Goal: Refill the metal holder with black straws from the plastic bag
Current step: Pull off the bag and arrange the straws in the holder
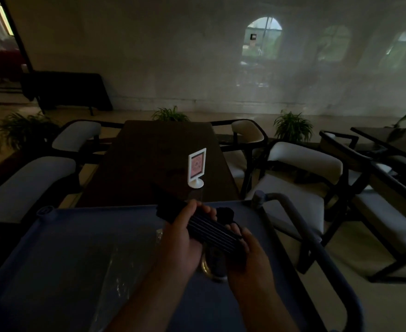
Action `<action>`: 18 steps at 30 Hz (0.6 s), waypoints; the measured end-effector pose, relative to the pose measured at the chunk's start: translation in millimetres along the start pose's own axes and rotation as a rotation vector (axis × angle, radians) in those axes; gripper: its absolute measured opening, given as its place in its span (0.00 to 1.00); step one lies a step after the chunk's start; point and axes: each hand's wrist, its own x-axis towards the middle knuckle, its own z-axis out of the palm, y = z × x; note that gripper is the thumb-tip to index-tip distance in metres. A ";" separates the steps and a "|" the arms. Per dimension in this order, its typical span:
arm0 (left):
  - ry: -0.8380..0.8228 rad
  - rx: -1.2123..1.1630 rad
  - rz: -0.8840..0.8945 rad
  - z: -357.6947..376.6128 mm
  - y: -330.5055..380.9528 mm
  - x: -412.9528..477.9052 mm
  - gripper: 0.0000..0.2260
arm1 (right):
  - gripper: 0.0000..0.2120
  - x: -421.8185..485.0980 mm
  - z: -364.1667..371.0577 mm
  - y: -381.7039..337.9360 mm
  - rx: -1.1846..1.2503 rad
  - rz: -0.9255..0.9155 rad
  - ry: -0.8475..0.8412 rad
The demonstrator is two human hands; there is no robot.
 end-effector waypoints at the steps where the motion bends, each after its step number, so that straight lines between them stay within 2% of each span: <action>1: -0.027 0.039 0.019 0.2 5.3 1.1 0.04 | 0.14 2.4 -2.5 0.5 -0.050 0.013 0.025; 4: -0.084 0.206 0.053 1.1 16.2 -1.1 0.03 | 0.16 3.7 -4.3 13.2 -0.127 0.088 0.014; 8: -0.054 0.570 0.177 5.3 20.0 -12.7 0.04 | 0.20 3.1 -10.7 29.4 -0.160 0.153 -0.063; 10: -0.062 0.636 0.206 7.7 19.3 -19.1 0.05 | 0.23 2.3 -15.8 33.8 -0.139 0.183 -0.108; 14: -0.008 0.685 0.220 12.3 12.9 -27.4 0.06 | 0.18 -4.2 -12.7 41.3 -0.124 0.248 -0.210; 18: -0.028 0.767 0.242 13.8 6.5 -29.0 0.04 | 0.18 -0.4 -16.5 45.9 -0.137 0.280 -0.194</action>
